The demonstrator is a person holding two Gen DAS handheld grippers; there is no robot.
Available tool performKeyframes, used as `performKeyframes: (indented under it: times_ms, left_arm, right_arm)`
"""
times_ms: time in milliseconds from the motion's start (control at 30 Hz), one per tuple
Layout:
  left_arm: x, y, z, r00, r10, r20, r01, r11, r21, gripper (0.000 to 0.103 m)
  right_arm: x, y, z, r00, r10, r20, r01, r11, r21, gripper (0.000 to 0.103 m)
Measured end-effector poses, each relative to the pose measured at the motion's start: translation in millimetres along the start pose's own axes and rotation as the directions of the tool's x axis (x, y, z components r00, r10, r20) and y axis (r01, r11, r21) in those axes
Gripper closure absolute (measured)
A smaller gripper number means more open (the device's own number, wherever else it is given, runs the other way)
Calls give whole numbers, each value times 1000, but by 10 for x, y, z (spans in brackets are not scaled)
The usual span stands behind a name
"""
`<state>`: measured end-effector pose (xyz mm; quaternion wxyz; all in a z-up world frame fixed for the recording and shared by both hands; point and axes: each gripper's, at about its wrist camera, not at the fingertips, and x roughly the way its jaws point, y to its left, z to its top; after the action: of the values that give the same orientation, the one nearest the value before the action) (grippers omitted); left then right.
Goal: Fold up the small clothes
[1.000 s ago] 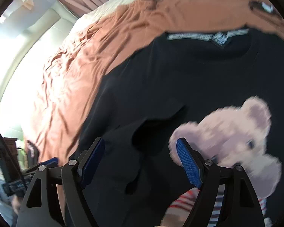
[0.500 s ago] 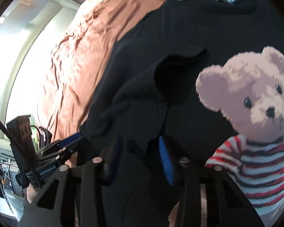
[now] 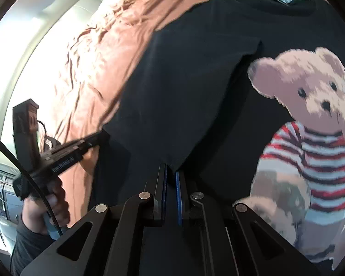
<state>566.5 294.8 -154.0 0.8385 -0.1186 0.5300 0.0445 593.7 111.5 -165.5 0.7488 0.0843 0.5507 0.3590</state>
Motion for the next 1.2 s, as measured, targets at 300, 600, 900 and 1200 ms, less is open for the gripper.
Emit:
performKeyframes:
  times_ms: [300,600,900,1200]
  left_arm:
    - [-372,53,84,998,-27,52,27,1000,-1,94]
    - [-236,-187,266,997,-52,64,54,998,-18,94]
    - [140,-231,195,997,-55,-54,54,998,-26,95]
    - [-227,-212,33,999,-17,-48,15,999,-30,94]
  right_arm:
    - [-411,-81,88,997,9,79,-8,1000,-21,98]
    - [-355,16,378,983,-54,174,72,992,-100,98]
    - [162,32,579,977,-165,139,184,972,-145,98]
    - [-52,59,391,944,-294,147,316,936,-155,98]
